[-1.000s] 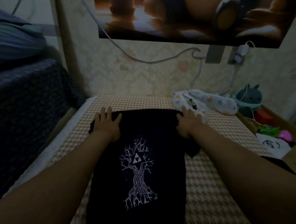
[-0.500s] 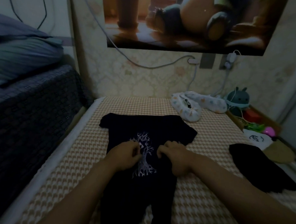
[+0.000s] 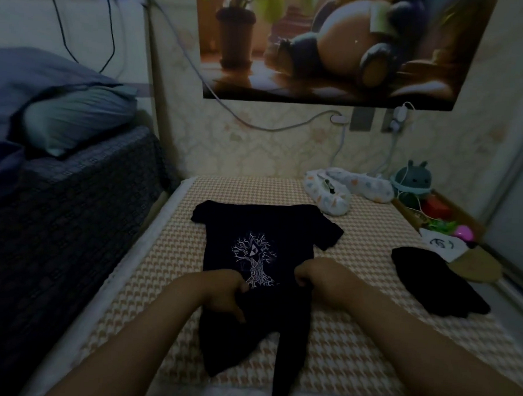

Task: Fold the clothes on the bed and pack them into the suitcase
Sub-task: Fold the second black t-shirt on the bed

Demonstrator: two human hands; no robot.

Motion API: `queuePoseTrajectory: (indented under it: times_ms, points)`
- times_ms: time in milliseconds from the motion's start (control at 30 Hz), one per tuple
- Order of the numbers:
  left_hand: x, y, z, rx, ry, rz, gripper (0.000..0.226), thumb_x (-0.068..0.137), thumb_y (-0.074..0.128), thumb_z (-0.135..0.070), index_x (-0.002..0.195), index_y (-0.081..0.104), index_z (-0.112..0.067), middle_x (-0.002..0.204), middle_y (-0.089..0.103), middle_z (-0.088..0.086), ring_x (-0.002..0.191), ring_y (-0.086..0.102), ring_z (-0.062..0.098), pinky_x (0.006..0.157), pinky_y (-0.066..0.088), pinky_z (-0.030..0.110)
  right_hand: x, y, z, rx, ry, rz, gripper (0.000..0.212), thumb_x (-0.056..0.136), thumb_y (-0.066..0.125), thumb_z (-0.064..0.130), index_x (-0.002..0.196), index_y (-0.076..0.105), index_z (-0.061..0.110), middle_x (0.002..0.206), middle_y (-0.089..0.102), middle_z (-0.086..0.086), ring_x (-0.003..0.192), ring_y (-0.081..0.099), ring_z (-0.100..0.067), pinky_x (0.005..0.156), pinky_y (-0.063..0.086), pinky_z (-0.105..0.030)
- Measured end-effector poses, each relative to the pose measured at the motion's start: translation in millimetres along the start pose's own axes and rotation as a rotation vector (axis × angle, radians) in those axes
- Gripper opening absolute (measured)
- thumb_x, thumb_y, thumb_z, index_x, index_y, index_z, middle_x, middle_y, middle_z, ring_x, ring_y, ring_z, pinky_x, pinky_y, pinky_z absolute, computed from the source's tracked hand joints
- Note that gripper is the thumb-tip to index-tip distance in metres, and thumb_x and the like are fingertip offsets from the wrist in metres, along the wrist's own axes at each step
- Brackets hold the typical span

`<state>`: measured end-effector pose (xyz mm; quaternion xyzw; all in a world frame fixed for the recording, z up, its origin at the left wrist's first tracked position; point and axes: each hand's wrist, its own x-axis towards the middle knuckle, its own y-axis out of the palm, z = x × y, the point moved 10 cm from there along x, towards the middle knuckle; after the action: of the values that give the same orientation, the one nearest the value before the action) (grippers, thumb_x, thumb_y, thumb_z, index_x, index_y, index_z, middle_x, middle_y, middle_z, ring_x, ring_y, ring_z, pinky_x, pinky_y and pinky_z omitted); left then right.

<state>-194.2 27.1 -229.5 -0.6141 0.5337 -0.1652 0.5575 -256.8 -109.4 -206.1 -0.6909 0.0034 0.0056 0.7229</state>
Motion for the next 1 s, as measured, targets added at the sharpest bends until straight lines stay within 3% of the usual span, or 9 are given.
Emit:
queuePoseTrajectory:
  times_ms: [67, 167, 267, 333, 433, 567, 733, 900, 1000]
  points:
    - [-7.6, -24.7, 7.6, -0.093, 0.01, -0.145, 0.006, 0.082, 0.066, -0.022, 0.086, 0.062, -0.02, 0.089, 0.064, 0.001, 0.08, 0.061, 0.017, 0.071, 0.049, 0.031, -4.4, -12.6, -29.9, 0.035, 0.103, -0.081, 0.031, 0.074, 0.058, 0.003, 0.069, 0.041, 0.028, 0.078, 0.05, 0.007, 0.073, 0.051, -0.015, 0.063, 0.039, -0.029]
    - [-28.9, -64.3, 43.4, 0.0, -0.092, -0.347, 0.025, 0.079, 0.057, -0.006, 0.069, 0.042, -0.022, 0.079, 0.053, 0.002, 0.074, 0.052, 0.019, 0.064, 0.039, 0.029, -12.8, -25.5, -58.1, 0.219, 0.209, -0.254, 0.029, 0.076, 0.058, 0.004, 0.08, 0.048, 0.031, 0.084, 0.057, 0.004, 0.074, 0.056, -0.017, 0.067, 0.049, -0.034]
    - [-44.1, -58.7, 79.4, 0.304, -0.339, -0.246, 0.022, 0.087, 0.055, -0.01, 0.103, 0.06, -0.024, 0.111, 0.061, 0.005, 0.102, 0.059, 0.024, 0.085, 0.048, 0.032, -13.5, -9.9, -48.0, 0.278, 0.212, -0.13, 0.03, 0.082, 0.058, 0.005, 0.105, 0.052, 0.024, 0.097, 0.053, 0.003, 0.083, 0.053, -0.015, 0.064, 0.042, -0.023]
    - [-46.5, -43.9, 87.6, 0.459, -0.449, -0.14, 0.044, 0.09, 0.057, -0.024, 0.132, 0.048, -0.023, 0.131, 0.049, 0.007, 0.119, 0.049, 0.026, 0.096, 0.042, 0.035, -10.4, 11.9, -26.2, 0.218, 0.131, 0.054, 0.042, 0.076, 0.058, 0.001, 0.109, 0.052, 0.026, 0.109, 0.047, 0.004, 0.094, 0.049, -0.015, 0.075, 0.042, -0.023]
    - [-26.7, -35.7, 56.7, 0.29, -0.195, -0.23, 0.071, 0.079, 0.067, -0.035, 0.141, 0.032, -0.032, 0.137, 0.035, 0.002, 0.126, 0.036, 0.026, 0.104, 0.037, 0.041, -2.7, 22.0, 2.2, 0.054, 0.02, 0.057, 0.054, 0.07, 0.064, 0.012, 0.116, 0.049, 0.035, 0.114, 0.039, 0.006, 0.099, 0.041, -0.016, 0.084, 0.042, -0.03]
    - [-8.4, 7.7, 38.0, 0.213, -0.1, -0.012, 0.091, 0.063, 0.08, -0.054, 0.139, 0.031, -0.046, 0.14, 0.028, -0.005, 0.129, 0.026, 0.022, 0.108, 0.035, 0.05, 10.0, 20.8, 46.4, -0.051, -0.182, -0.091, 0.036, 0.085, 0.06, 0.03, 0.121, 0.062, 0.03, 0.121, 0.048, 0.003, 0.106, 0.046, -0.019, 0.088, 0.037, -0.033]
    - [-6.2, -16.5, 24.0, 0.218, 0.035, -0.239, 0.023, 0.084, 0.068, -0.028, 0.106, 0.072, -0.025, 0.123, 0.056, -0.005, 0.114, 0.052, 0.017, 0.094, 0.046, 0.032, 15.2, 31.9, 46.4, 0.303, -0.075, -0.107, 0.024, 0.091, 0.055, 0.021, 0.114, 0.055, 0.025, 0.114, 0.054, 0.003, 0.102, 0.051, -0.016, 0.092, 0.046, -0.039]
    - [-12.9, -40.9, 35.4, -0.202, -0.09, -0.458, 0.028, 0.099, 0.037, -0.01, 0.114, 0.061, -0.011, 0.116, 0.062, 0.008, 0.098, 0.058, 0.02, 0.087, 0.047, 0.028, 13.9, 48.5, 53.8, 0.121, -0.077, 0.066, 0.079, 0.075, 0.056, 0.049, 0.148, 0.025, 0.039, 0.136, 0.038, 0.006, 0.121, 0.032, -0.016, 0.104, 0.03, -0.037]
    - [-13.8, -43.8, 36.8, -0.258, -0.133, -0.491, 0.027, 0.1, 0.036, -0.011, 0.111, 0.061, -0.008, 0.109, 0.063, 0.007, 0.09, 0.057, 0.018, 0.075, 0.043, 0.026, 18.8, 51.4, 46.1, 0.304, 0.04, -0.028, 0.057, 0.081, 0.06, 0.052, 0.136, 0.051, 0.039, 0.129, 0.041, 0.01, 0.116, 0.034, -0.014, 0.103, 0.032, -0.033]
